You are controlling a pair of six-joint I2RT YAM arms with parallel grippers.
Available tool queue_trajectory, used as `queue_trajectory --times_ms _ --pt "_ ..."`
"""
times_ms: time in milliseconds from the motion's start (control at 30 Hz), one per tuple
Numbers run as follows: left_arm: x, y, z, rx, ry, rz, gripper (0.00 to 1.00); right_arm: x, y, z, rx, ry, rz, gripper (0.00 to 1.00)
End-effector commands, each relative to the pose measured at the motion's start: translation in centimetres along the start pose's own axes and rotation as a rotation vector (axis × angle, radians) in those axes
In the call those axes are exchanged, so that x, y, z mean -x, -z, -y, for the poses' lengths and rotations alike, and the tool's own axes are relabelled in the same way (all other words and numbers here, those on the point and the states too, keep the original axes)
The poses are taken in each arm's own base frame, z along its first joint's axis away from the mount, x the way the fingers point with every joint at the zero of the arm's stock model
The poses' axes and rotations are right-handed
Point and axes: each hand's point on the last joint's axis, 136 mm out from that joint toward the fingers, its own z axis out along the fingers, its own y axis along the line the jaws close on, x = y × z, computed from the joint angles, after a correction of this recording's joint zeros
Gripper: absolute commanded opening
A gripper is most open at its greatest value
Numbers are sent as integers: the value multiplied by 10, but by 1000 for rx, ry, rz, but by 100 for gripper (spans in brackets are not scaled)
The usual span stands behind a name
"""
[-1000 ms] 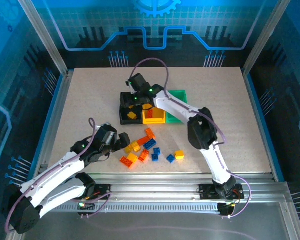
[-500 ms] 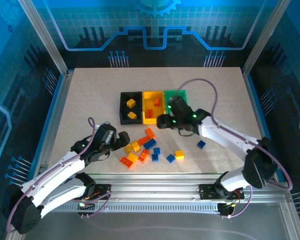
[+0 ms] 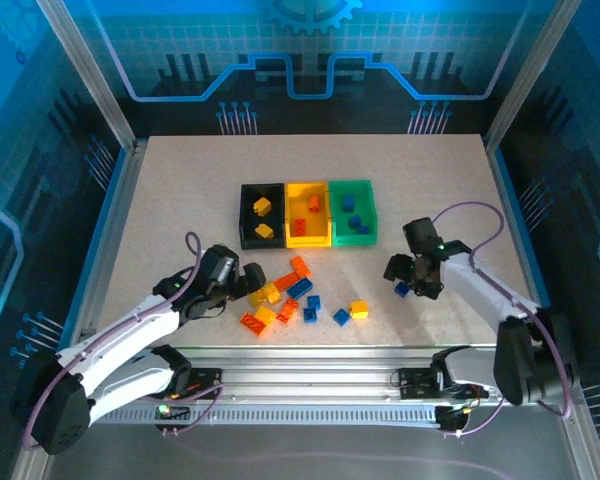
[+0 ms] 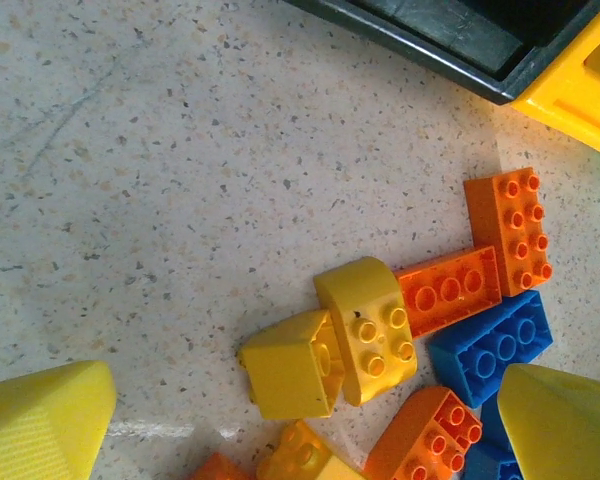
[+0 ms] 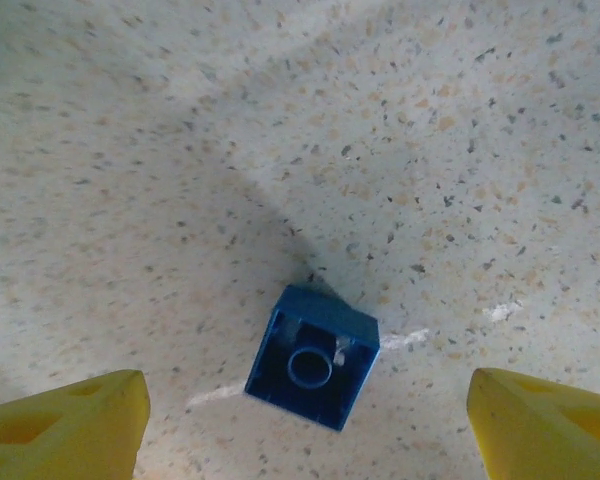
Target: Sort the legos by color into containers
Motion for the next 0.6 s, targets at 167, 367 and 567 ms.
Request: queue_trajectory --times_ms 167,367,567 --pt "-8 -6 -6 -10 17 -22 99 3 -22 -1 -54 5 -70 78" --pt "-9 -9 -9 -6 26 -24 99 2 -35 0 -83 18 -104 60" --pt "-8 -8 -9 0 27 -22 99 3 -30 -10 -38 44 -99 37"
